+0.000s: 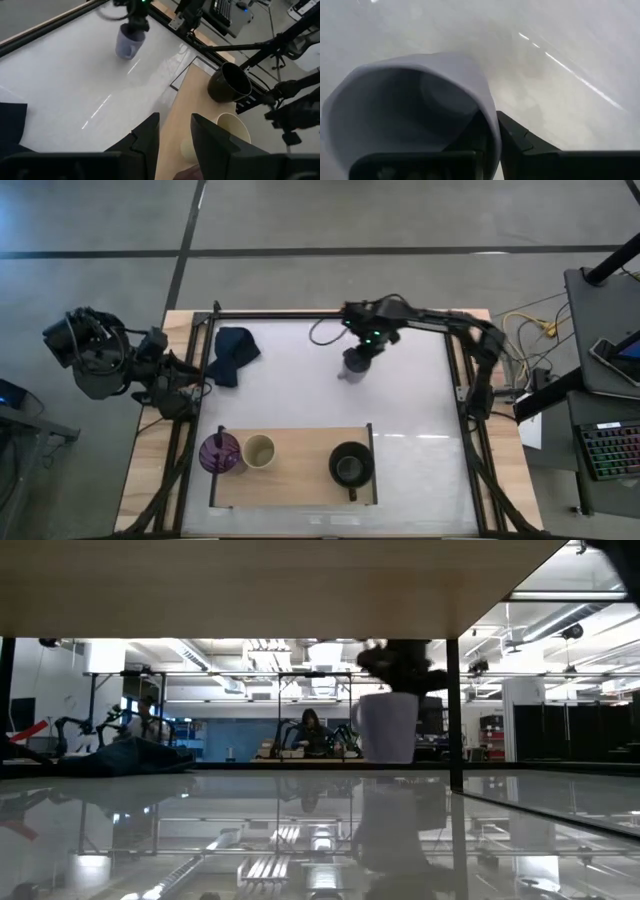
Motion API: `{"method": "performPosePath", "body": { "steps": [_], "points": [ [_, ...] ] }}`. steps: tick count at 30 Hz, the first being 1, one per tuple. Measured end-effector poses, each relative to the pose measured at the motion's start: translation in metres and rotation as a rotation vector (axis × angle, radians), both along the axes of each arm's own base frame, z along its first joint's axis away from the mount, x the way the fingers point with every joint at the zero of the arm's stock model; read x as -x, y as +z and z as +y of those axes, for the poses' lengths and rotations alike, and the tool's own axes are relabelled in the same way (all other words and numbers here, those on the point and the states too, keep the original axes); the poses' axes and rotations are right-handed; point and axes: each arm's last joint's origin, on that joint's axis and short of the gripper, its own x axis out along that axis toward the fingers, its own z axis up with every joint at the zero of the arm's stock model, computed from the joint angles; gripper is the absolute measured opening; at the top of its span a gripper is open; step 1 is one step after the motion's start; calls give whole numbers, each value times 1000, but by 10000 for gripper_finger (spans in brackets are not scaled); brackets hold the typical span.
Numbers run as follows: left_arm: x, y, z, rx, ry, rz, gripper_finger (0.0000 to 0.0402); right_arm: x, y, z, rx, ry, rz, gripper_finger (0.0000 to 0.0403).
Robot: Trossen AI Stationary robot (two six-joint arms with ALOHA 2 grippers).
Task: Stack small to large cups/mugs on shelf
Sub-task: Put the gray mug on the shelf
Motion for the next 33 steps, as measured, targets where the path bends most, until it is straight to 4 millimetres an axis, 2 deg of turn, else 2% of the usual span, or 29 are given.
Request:
{"method": "performPosePath", "body": {
  "steps": [4,8,11,19,26,33],
  "points": [
    [0,0,0,1,1,-1,96,-32,-5,-10,-12,96,-9,18],
    [-1,0,-1,-6,0,4,96,-63,3,-14,-12,184,-91,18],
    [-1,-2,-1,-27,-7,22,96,-78,9,-17,5,268,-101,18],
    [1,-4,1,-133,-77,46,96,-100,3,-26,-14,401,-24,18],
    [-2,-4,1,-98,-20,45,96,-113,-12,-29,-12,437,4,24],
    [-7,-5,1,-99,44,41,96,-109,2,-28,54,451,6,62]
  ]
}}
